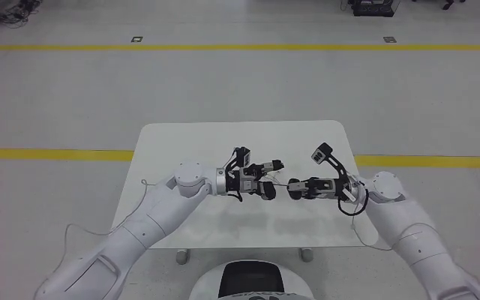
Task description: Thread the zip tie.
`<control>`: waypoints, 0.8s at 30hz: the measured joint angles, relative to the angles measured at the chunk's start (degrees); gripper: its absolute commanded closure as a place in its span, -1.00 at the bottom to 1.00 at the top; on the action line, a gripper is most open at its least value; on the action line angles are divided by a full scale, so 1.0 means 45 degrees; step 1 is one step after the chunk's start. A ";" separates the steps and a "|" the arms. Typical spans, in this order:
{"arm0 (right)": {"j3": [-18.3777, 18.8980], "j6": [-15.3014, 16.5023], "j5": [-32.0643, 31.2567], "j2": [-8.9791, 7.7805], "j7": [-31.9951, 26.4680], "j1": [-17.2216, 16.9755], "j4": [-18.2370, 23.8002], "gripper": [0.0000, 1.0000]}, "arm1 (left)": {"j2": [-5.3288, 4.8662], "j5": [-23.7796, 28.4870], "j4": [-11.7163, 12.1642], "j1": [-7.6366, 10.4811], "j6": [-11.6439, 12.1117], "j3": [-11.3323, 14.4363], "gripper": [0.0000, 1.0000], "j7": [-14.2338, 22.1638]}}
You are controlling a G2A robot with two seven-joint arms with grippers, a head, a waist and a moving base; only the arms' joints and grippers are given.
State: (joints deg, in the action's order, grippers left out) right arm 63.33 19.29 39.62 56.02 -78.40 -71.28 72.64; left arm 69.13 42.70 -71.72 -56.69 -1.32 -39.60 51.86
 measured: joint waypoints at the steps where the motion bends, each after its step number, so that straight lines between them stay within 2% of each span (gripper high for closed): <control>1: -0.0017 -0.0007 -0.0007 0.0012 -0.0001 0.0014 -0.0018 1.00 | 0.0008 -0.0013 -0.0012 0.0000 -0.0012 0.0012 -0.76 0.0013; 6: -0.0048 0.0018 -0.0014 0.0054 -0.0007 0.0060 -0.0083 1.00 | 0.0045 -0.0054 -0.0026 0.0014 -0.0050 0.0059 -0.66 0.0063; 8: -0.0037 0.0043 -0.0008 0.0067 0.0009 0.0066 -0.0102 1.00 | 0.0057 -0.0062 -0.0013 0.0021 -0.0051 0.0063 -0.56 0.0083; 11: 0.0016 0.0045 -0.0010 0.0081 0.0029 0.0055 -0.0108 1.00 | 0.0072 -0.0073 -0.0001 0.0024 -0.0050 0.0063 -0.20 0.0106; 15: 0.0050 0.0044 -0.0063 0.0101 0.0043 0.0040 -0.0165 1.00 | 0.0086 -0.0080 0.0005 0.0016 -0.0035 0.0054 0.02 0.0154; 24: -0.0054 -0.0081 -0.0104 0.0176 -0.0017 0.0156 -0.0387 1.00 | 0.0104 -0.0098 0.0000 0.0003 -0.0065 0.0011 0.12 0.0257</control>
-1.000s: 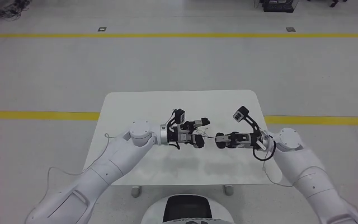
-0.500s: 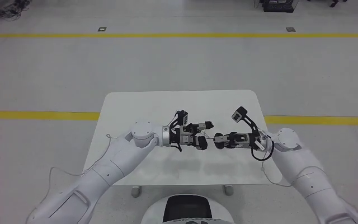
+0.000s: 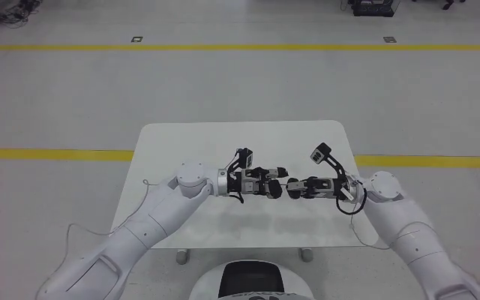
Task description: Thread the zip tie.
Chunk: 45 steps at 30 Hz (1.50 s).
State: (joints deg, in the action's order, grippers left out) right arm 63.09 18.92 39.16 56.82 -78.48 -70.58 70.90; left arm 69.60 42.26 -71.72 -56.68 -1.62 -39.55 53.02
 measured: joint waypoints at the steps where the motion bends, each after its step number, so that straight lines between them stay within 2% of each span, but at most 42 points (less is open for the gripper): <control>1: -0.0007 -0.0025 0.0009 0.0009 -0.0018 0.0019 -0.0040 1.00 | 0.0001 -0.0006 -0.0005 0.0000 -0.0004 -0.0008 0.14 0.0008; 10: -0.0067 -0.0254 0.0100 0.0082 -0.0076 0.0153 -0.0338 1.00 | 0.0006 -0.0136 -0.0048 0.0014 -0.0039 -0.0050 0.48 0.0068; 19: -0.0212 -0.0660 0.0218 0.0180 -0.0095 0.0331 -0.0661 1.00 | 0.0036 -0.0234 -0.0052 0.0062 -0.0078 -0.0039 0.70 0.0104; 28: -0.0278 -0.1101 0.0619 0.0290 -0.0199 0.0527 -0.1134 1.00 | 0.0085 -0.0278 0.0055 0.0103 -0.0010 0.0001 0.82 0.0184; 37: -0.0540 -0.1178 0.0635 0.0369 -0.0258 0.0657 -0.1212 1.00 | 0.0107 -0.0315 0.0144 0.0076 0.0066 0.0004 0.84 0.0282; 45: -0.0689 -0.1156 0.0662 0.0359 -0.0258 0.0740 -0.1284 1.00 | 0.0121 -0.0360 0.0152 0.0041 0.0095 0.0007 1.00 0.0305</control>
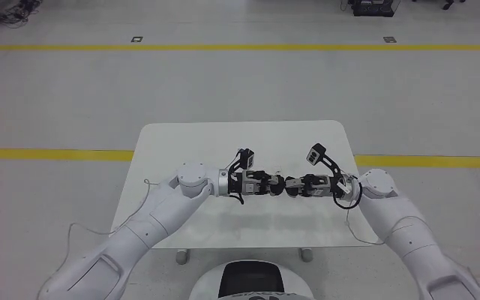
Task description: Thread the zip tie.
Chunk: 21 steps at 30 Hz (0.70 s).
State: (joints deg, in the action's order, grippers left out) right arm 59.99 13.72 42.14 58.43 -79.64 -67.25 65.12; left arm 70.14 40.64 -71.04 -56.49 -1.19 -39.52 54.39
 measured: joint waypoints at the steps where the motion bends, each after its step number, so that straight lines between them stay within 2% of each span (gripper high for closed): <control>1: -0.0007 0.0005 0.0008 -0.0003 0.0000 0.0004 -0.0009 1.00 | 0.0003 -0.0008 0.0004 -0.0001 0.0000 0.0005 1.00 0.0005; 2: -0.0016 0.0011 0.0020 -0.0007 0.0000 0.0009 -0.0017 1.00 | 0.0006 -0.0020 0.0010 0.0000 -0.0004 0.0009 1.00 0.0010; 3: -0.0024 0.0013 0.0028 -0.0010 0.0000 0.0012 -0.0022 0.52 | 0.0009 -0.0028 0.0014 0.0002 -0.0007 0.0011 1.00 0.0012; 4: -0.0034 0.0010 0.0041 -0.0014 0.0000 0.0016 -0.0030 -0.98 | 0.0012 -0.0039 0.0018 0.0006 -0.0009 0.0012 1.00 0.0013; 15: 0.0173 -0.0025 0.0263 -0.0059 0.0032 0.0032 -0.0219 -1.00 | -0.0039 -0.0560 0.0039 -0.0063 0.0265 -0.0078 1.00 -0.0238; 21: 0.0345 -0.0010 0.0293 -0.0069 0.0129 -0.0080 -0.0152 -1.00 | -0.0195 -0.1189 -0.0252 -0.0293 0.0862 -0.0314 1.00 -0.0279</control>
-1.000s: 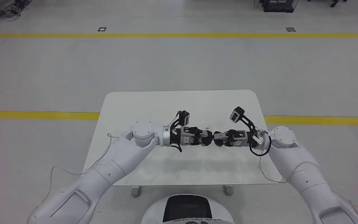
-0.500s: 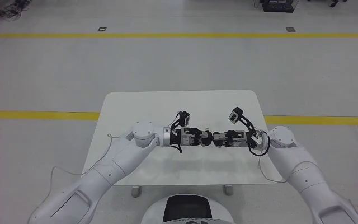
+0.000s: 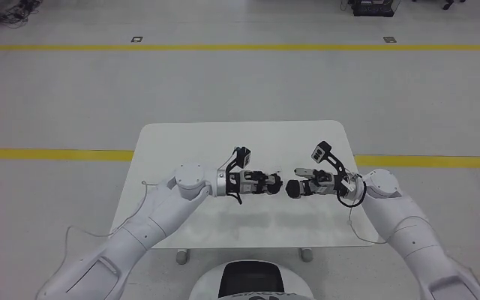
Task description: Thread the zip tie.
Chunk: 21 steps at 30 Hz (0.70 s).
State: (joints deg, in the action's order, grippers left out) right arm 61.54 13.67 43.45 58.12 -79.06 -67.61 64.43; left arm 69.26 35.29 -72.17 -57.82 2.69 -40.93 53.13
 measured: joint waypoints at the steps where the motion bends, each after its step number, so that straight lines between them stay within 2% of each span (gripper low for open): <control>1: 0.0000 -0.0001 -0.0002 0.0000 0.0001 0.0000 0.0000 -1.00 | -0.0038 -0.0054 -0.0109 -0.0048 0.0071 -0.0058 1.00 0.0120; 9: -0.0003 -0.0001 -0.0002 0.0000 0.0000 0.0002 -0.0002 -1.00 | -0.0059 -0.0084 -0.0162 -0.0069 0.0068 -0.0087 1.00 0.0136; 10: -0.0003 -0.0001 -0.0002 0.0000 0.0000 0.0002 -0.0002 -1.00 | -0.0075 -0.0274 -0.0122 -0.0053 0.0223 -0.0060 1.00 -0.0054; 12: -0.0003 -0.0001 -0.0002 0.0000 0.0000 0.0002 -0.0002 -1.00 | -0.0109 -0.1209 -0.0098 -0.0110 0.0802 0.0004 1.00 -0.0911; 14: -0.0003 -0.0001 -0.0002 0.0000 0.0000 0.0002 -0.0002 -1.00 | -0.0149 -0.2398 -0.0024 -0.0308 0.1680 -0.0008 1.00 -0.1802; 19: -0.0003 -0.0001 -0.0002 0.0000 0.0000 0.0002 -0.0002 -1.00 | -0.0309 -0.4900 0.0255 -0.0593 0.3715 -0.0031 1.00 -0.2822; 21: -0.0003 -0.0001 -0.0002 0.0000 0.0000 0.0003 -0.0002 -1.00 | -0.0365 -0.5563 -0.0032 -0.0706 0.3828 -0.0084 1.00 -0.2932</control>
State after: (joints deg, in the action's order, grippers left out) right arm 61.53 13.67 43.44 58.12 -79.06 -67.60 64.42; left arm 67.62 10.26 -72.31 -60.99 19.92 -41.31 39.94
